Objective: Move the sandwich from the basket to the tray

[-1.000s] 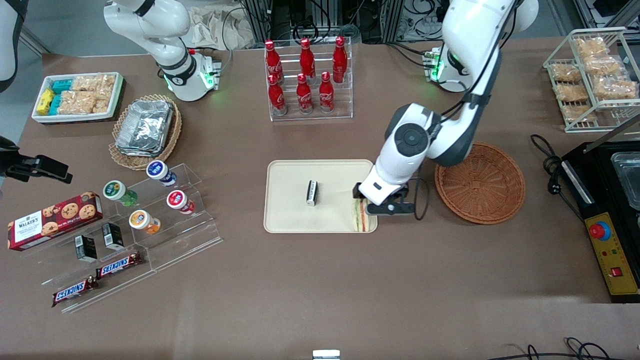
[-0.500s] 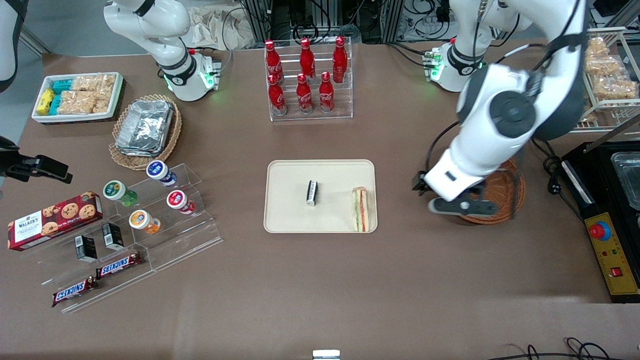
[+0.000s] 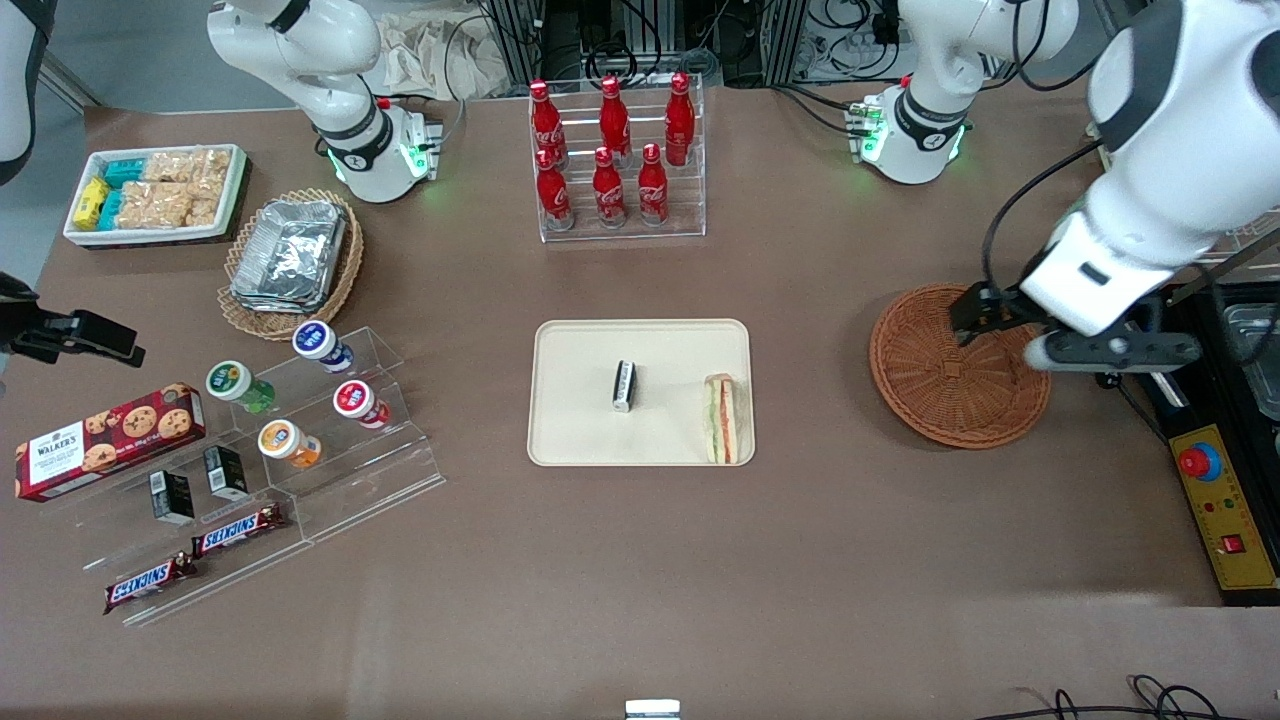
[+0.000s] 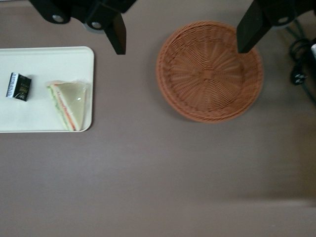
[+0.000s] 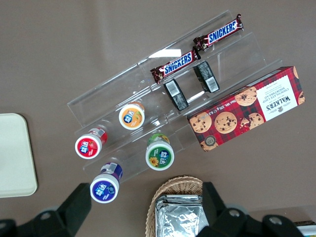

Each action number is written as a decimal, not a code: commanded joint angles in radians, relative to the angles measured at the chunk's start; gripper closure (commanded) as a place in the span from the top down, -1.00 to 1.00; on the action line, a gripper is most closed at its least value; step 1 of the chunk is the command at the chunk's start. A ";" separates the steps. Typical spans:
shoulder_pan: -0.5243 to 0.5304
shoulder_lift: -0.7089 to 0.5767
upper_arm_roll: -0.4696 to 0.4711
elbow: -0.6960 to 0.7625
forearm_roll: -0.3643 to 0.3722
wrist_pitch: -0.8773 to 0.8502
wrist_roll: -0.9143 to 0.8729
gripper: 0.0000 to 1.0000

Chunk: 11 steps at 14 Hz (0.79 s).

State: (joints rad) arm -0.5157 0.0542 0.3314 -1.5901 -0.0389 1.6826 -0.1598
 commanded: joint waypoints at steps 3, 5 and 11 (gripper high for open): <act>0.113 -0.102 -0.067 -0.002 0.043 -0.084 0.051 0.98; 0.381 -0.109 -0.326 0.059 0.053 -0.138 0.116 0.98; 0.422 -0.085 -0.368 0.128 0.071 -0.170 0.142 0.98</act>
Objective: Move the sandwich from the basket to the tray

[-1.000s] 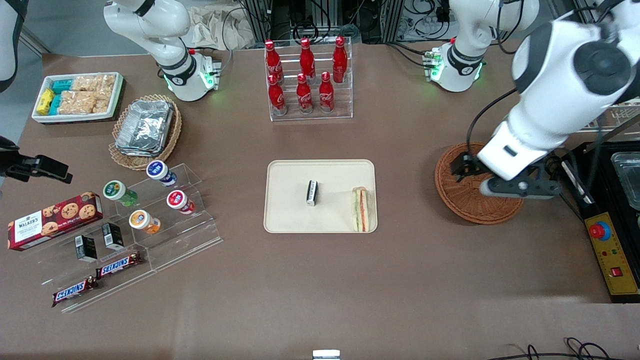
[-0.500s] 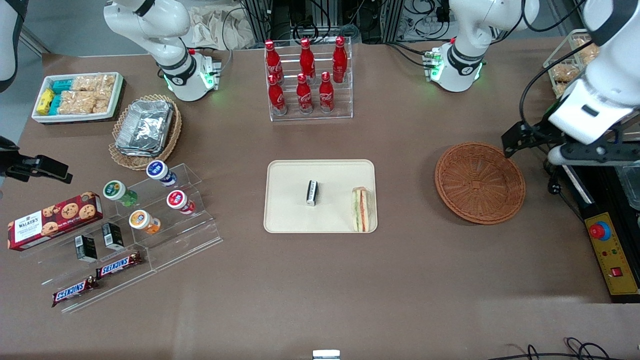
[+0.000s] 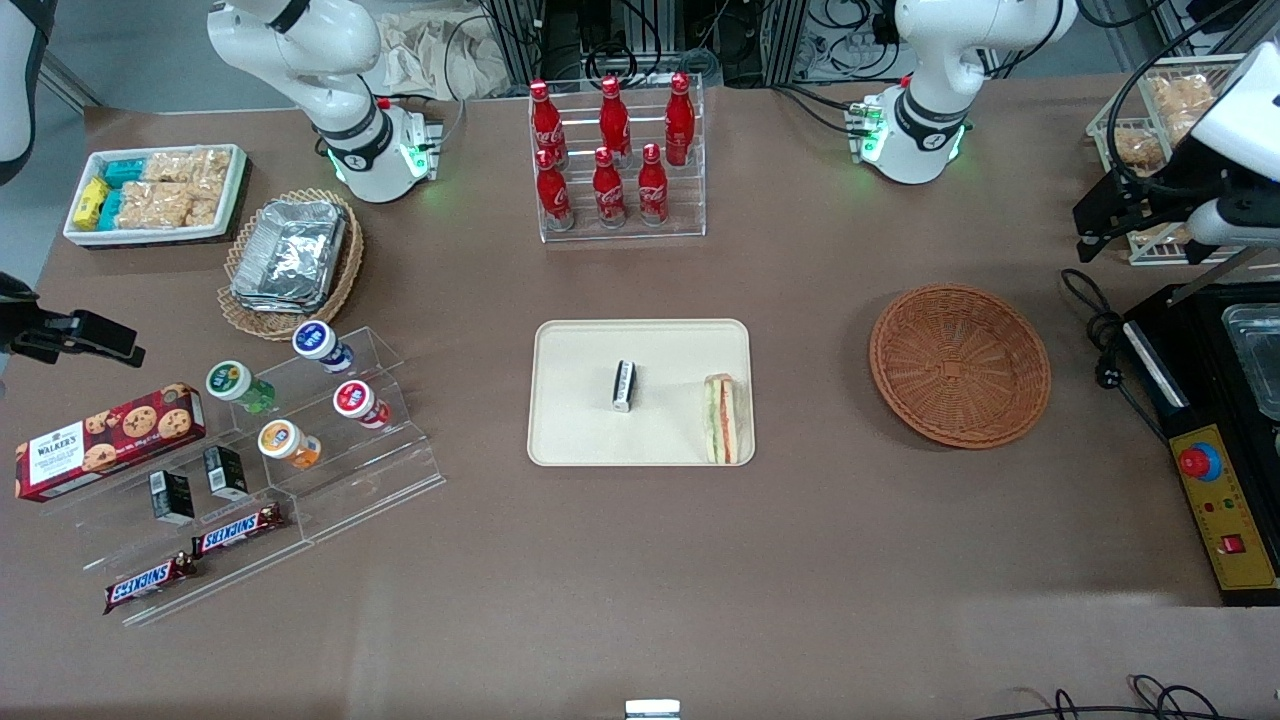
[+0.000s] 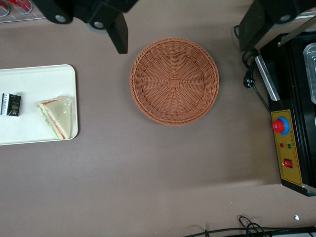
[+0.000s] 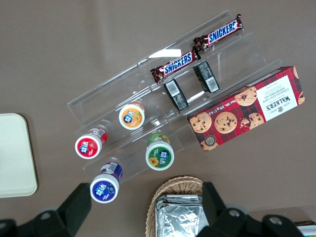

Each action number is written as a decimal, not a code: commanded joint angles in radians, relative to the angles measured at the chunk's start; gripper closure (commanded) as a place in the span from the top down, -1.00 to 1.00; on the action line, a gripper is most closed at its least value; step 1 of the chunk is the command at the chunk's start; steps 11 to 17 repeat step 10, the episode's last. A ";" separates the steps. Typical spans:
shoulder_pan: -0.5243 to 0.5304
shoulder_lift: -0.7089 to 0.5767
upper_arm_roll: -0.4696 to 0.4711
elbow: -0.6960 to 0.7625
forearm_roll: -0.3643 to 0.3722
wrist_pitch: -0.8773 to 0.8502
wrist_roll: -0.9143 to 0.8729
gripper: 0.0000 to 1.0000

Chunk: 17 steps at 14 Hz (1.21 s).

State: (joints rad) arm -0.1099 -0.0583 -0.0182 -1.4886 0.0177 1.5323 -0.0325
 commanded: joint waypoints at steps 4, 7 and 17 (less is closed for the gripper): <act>0.018 0.043 -0.014 0.033 0.013 -0.020 0.007 0.98; 0.019 0.086 -0.009 0.027 -0.019 -0.011 0.016 0.98; 0.019 0.104 -0.008 -0.005 -0.050 0.032 0.017 0.98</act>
